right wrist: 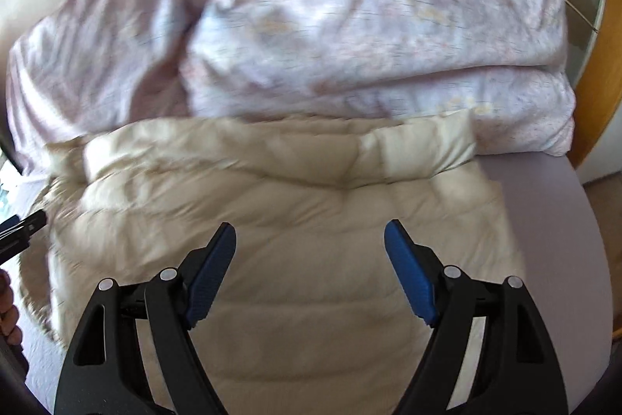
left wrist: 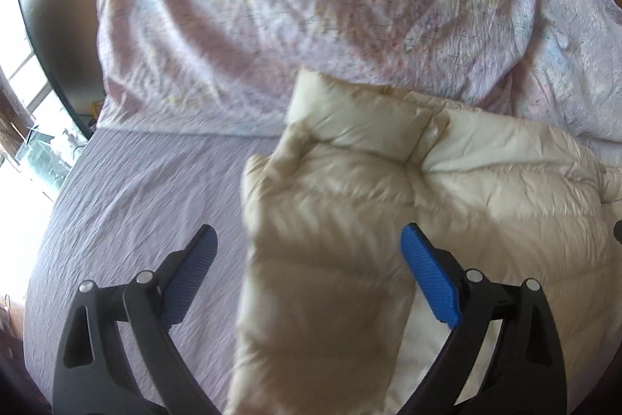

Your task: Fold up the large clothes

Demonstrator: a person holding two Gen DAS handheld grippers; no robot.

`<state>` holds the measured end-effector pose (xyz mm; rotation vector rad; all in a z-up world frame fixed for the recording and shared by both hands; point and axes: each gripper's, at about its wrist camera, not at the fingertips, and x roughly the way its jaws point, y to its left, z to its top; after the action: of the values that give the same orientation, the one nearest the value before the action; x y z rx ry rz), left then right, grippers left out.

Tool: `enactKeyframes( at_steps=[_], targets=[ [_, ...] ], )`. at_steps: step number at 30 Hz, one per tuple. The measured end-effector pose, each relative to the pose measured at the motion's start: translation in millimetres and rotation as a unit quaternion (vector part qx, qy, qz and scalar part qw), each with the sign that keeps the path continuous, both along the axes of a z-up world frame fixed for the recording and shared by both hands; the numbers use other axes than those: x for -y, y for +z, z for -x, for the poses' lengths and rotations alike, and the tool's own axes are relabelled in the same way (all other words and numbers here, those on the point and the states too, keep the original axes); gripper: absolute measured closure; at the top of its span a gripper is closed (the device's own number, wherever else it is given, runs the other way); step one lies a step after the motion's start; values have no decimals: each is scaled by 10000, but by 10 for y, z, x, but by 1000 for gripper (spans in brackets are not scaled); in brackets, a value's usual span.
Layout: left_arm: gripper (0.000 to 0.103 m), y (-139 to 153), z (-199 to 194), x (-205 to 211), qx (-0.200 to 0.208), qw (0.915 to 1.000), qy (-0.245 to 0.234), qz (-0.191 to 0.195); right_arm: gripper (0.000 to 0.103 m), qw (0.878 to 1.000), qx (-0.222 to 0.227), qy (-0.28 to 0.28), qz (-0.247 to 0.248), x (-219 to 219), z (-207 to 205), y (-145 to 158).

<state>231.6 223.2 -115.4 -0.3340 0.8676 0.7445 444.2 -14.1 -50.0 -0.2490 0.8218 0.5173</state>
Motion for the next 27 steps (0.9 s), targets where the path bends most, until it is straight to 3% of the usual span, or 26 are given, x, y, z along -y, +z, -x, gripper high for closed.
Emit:
enactKeyframes(
  at_steps=[7, 13, 19, 27],
  targets=[
    [8, 154, 445, -46, 94, 9998, 110, 99, 23, 9993, -261, -49, -247, 121, 391, -39],
    [8, 137, 679, 30, 43, 9993, 203, 310, 23, 9960, -324, -736, -393, 682, 425, 43],
    [8, 6, 896, 98, 10, 9970, 312, 712, 23, 9840, -469, -1671, -409, 1356, 207, 18],
    [8, -98, 921, 224, -83, 9958, 169, 893, 23, 9634, -1353, -2183, -765, 1854, 13, -279]
  ],
)
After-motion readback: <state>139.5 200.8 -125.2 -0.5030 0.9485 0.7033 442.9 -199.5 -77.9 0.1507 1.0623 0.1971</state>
